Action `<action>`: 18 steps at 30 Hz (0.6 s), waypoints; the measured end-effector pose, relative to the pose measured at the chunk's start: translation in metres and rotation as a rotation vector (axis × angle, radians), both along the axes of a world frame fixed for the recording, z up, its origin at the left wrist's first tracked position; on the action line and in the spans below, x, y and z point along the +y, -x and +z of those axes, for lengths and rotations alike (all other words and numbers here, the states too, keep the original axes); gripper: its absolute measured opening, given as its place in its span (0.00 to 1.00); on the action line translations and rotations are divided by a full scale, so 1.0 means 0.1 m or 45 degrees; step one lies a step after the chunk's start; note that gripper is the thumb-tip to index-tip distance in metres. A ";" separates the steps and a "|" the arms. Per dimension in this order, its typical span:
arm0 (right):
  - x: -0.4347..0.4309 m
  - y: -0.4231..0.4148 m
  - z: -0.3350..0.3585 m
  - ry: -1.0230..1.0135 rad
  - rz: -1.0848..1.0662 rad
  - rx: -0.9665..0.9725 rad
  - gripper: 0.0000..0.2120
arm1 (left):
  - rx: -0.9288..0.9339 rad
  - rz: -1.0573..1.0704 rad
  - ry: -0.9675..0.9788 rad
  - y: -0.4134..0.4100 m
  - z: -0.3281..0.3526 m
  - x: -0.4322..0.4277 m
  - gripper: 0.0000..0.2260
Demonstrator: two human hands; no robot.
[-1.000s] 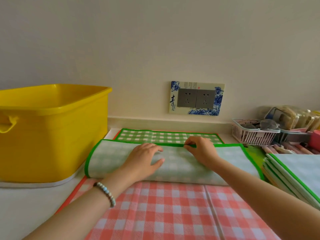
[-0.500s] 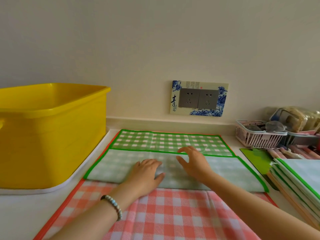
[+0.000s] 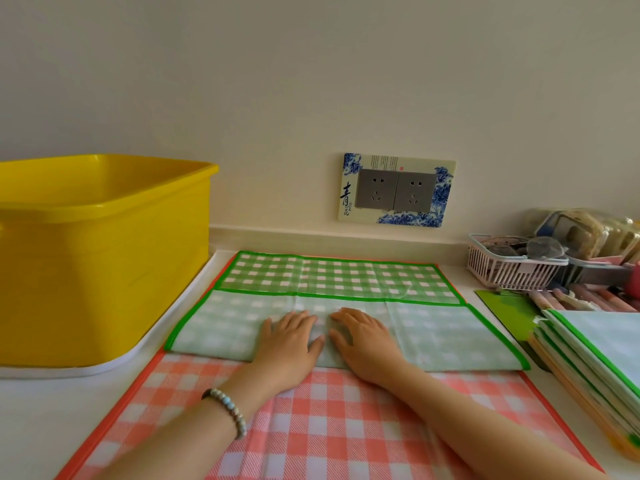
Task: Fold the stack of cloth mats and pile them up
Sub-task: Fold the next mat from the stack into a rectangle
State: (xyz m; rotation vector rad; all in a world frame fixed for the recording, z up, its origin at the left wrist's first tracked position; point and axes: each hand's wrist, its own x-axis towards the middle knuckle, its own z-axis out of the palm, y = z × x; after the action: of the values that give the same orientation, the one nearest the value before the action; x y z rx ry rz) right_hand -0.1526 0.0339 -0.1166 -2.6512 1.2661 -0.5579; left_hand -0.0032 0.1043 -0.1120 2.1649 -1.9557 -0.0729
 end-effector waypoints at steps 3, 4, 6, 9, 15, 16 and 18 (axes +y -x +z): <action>-0.02 0.02 -0.01 -0.008 0.006 0.082 0.23 | 0.014 0.003 -0.014 0.00 -0.01 0.00 0.25; -0.02 0.05 -0.01 -0.026 0.003 0.102 0.23 | 0.014 0.003 -0.023 -0.01 -0.01 0.00 0.26; -0.05 0.14 0.00 -0.059 -0.021 0.128 0.23 | 0.010 0.001 -0.040 -0.01 -0.02 0.01 0.30; -0.13 0.41 0.02 -0.083 -0.113 0.155 0.24 | 0.005 -0.013 -0.067 -0.02 -0.03 0.03 0.37; -0.37 1.22 0.08 -0.173 -0.325 0.247 0.26 | -0.002 -0.020 -0.087 -0.04 -0.03 0.03 0.41; -0.40 1.34 0.09 -0.178 -0.359 0.257 0.27 | 0.000 -0.020 -0.089 -0.04 -0.03 0.03 0.41; -0.44 1.51 0.09 -0.171 -0.405 0.282 0.27 | -0.001 -0.020 -0.091 -0.03 -0.02 0.03 0.42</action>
State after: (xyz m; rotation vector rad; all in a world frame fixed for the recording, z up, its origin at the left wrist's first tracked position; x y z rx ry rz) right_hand -0.3039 -0.0104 -0.1072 -2.4686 1.7397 -0.2088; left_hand 0.0003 0.1069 -0.1145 2.1937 -2.0006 -0.1465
